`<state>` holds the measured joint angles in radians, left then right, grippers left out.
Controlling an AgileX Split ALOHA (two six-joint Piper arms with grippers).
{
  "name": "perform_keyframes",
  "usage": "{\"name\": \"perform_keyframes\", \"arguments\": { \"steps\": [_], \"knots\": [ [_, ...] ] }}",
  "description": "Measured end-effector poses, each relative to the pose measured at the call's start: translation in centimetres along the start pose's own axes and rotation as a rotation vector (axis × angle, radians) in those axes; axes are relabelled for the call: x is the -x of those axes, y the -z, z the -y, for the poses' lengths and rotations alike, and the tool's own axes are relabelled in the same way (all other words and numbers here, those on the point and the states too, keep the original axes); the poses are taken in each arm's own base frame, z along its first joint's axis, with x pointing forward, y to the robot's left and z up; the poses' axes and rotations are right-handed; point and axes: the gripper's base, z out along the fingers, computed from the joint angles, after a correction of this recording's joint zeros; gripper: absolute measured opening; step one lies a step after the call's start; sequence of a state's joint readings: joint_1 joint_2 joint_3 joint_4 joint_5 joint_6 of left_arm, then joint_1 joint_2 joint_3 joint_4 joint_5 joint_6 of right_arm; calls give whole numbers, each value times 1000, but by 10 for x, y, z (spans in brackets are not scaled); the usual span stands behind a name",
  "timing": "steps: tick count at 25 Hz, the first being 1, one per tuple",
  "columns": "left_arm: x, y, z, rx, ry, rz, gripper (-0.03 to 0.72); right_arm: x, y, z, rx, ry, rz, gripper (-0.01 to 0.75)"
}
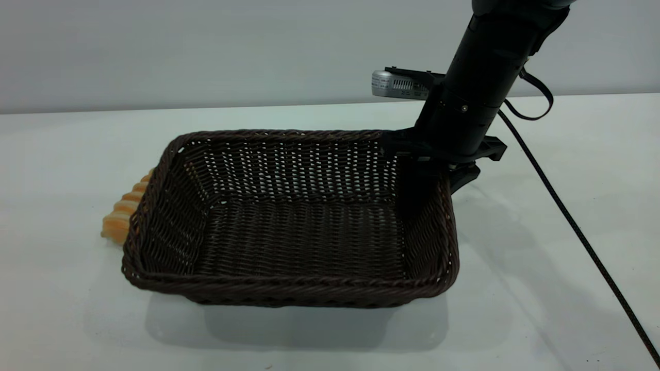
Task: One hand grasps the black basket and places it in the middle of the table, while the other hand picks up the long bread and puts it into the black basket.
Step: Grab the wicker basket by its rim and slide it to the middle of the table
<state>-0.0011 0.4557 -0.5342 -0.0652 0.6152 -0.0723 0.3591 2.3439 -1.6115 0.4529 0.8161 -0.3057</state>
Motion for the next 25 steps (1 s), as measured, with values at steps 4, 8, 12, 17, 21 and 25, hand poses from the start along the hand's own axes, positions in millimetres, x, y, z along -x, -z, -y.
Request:
{"name": "perform_keyframes", "arguments": {
  "steps": [4, 8, 12, 17, 21, 25],
  "knots": [
    [0, 0, 0, 0, 0, 0, 526, 1, 0, 1, -13, 11, 7, 362],
    [0, 0, 0, 0, 0, 0, 526, 2, 1, 4, -39, 3, 14, 371],
    [0, 0, 0, 0, 0, 0, 525, 2, 3, 10, -67, -49, 14, 414],
    [0, 0, 0, 0, 0, 0, 525, 6, 16, 20, -46, -99, -20, 491],
    [0, 0, 0, 0, 0, 0, 525, 18, 38, 22, -14, -101, -39, 510],
    [0, 0, 0, 4, -4, -5, 525, 31, 62, 12, 6, -61, -46, 510]
  ]
}}
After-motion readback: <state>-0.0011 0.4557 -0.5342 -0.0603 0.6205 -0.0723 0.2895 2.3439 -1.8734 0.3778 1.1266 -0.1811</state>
